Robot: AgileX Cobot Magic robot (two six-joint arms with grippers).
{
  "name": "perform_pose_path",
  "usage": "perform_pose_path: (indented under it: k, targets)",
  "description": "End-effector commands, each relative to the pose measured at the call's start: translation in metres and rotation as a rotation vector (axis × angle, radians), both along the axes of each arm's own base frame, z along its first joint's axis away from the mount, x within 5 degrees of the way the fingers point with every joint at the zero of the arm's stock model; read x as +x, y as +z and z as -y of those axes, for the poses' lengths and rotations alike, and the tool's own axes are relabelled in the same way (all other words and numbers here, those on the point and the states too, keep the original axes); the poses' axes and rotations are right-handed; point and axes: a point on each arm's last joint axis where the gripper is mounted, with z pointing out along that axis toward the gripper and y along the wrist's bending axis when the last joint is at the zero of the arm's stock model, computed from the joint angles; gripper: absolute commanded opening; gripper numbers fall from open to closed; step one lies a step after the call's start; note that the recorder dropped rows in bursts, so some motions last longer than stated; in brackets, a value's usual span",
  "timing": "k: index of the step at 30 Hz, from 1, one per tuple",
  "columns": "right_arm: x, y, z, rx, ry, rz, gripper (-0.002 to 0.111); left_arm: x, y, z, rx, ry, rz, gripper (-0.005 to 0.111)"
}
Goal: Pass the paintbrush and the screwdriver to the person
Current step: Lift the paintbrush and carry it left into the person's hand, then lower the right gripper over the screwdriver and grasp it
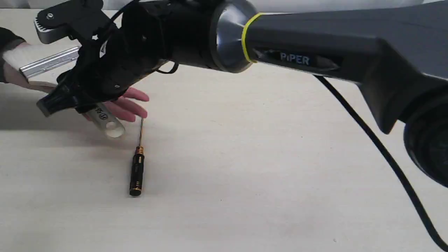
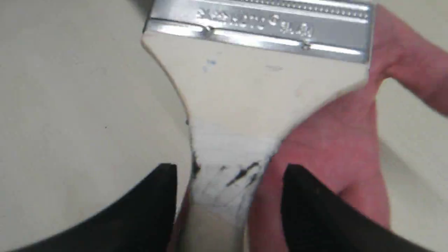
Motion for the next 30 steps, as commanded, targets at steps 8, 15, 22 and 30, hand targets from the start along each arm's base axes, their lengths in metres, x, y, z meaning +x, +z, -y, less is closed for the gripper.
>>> perform_pose_path:
  k: [8,15,22,30]
  targets:
    - [-0.011,0.108,0.028,-0.127,-0.125,-0.054,0.048,0.0,0.0,0.001,-0.004,-0.009,0.008,0.0]
    - [-0.023,0.152,0.053,-0.193,-0.199,-0.068,0.048,0.0,0.0,0.001,-0.006,-0.009,0.004,0.0]
    - [-0.021,0.144,0.048,-0.169,-0.27,-0.135,0.048,0.0,0.0,0.001,-0.006,-0.009,0.006,0.0]
    - [-0.012,0.09,0.034,-0.263,-0.287,-0.243,0.048,0.0,0.0,0.001,-0.006,-0.009,0.006,0.0]
